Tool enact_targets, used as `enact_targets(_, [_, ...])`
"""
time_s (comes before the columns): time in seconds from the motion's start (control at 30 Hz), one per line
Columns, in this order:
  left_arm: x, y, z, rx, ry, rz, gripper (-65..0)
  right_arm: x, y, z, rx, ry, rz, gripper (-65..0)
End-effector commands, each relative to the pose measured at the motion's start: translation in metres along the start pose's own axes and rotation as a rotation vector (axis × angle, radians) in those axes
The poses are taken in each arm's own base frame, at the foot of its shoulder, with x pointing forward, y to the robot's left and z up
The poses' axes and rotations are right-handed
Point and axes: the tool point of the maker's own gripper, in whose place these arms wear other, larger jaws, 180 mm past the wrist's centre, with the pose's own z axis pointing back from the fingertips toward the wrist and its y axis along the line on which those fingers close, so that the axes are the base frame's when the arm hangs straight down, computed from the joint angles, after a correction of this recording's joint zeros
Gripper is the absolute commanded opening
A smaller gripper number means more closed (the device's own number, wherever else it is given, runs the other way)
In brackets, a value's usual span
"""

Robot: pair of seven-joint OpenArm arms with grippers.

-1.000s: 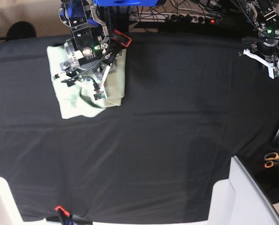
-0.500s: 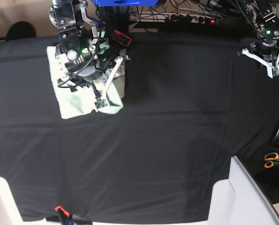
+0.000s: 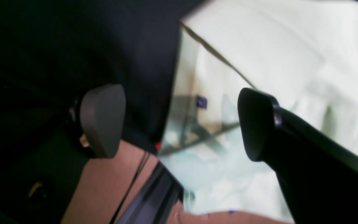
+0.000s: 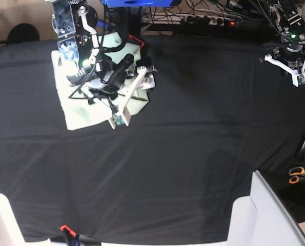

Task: Fold the T-shirt properly
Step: 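Fold the grasped shirt layer over with the right gripper and release, then reach the left gripper over to the shirt's collar side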

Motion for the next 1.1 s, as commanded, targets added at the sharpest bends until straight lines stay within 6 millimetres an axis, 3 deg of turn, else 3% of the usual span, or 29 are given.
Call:
enact_targets(0.0, [0.012, 0.007, 0.002, 0.014, -0.039, -0.008, -65.0, 0.023, -0.007, 0.011, -0.019, -0.097, 0.011, -14.2])
enact_targets(0.1, [0.012, 0.007, 0.002, 0.014, -0.039, -0.008, -65.0, 0.031, -0.035, 0.026, -0.092, -0.176, -0.017, -18.3])
enact_targets(0.2, [0.014, 0.003, 0.001, 0.003, -0.043, -0.007, -65.0, 0.02, -0.075, 0.034, -0.197, -0.177, -0.128, -25.0])
enact_targets(0.27, [0.016, -0.014, 0.0, -0.04, -0.045, -0.033, -65.0, 0.001, -0.092, 0.038, -0.242, -0.14, -0.143, -32.1])
enact_targets(0.33, [0.017, -0.04, -0.003, -0.102, -0.042, -0.07, -65.0, -0.014, -0.097, 0.039, -0.257, -0.114, -0.151, -40.5])
enact_targets(0.47, [0.017, -0.097, -0.003, -0.237, -0.042, -0.139, -64.7, -0.028, -0.109, 0.045, -0.292, -0.134, -0.152, -65.0])
enact_targets(0.53, [0.021, -0.132, 0.0, -0.321, -0.055, -0.157, -59.0, -0.031, -0.121, 0.05, -0.325, -0.162, -0.167, -63.8])
enact_targets(0.6, [0.025, -0.167, 0.011, -0.431, -0.055, -0.107, -46.2, -0.033, -0.132, 0.055, -0.355, -0.174, -0.183, -63.0])
enact_targets(0.7, [0.028, -0.194, 0.024, -0.569, 0.023, -0.002, -27.4, -0.04, -0.148, 0.059, -0.396, -0.162, -0.21, -63.0])
enact_targets(0.83, [0.05, -0.221, 0.048, -0.805, 0.003, 0.114, -19.1, -0.049, -0.157, 0.057, -0.415, -0.14, -0.227, -62.8])
enact_targets(0.93, [0.054, -0.248, 0.065, -0.975, 0.032, 0.169, -13.6, -0.053, -0.159, 0.056, -0.417, -0.128, -0.22, -62.8])
enact_targets(1.07, [0.04, -0.269, 0.064, -1.037, 0.096, 0.214, -1.5, -0.054, -0.161, 0.057, -0.421, -0.125, -0.21, -62.8])
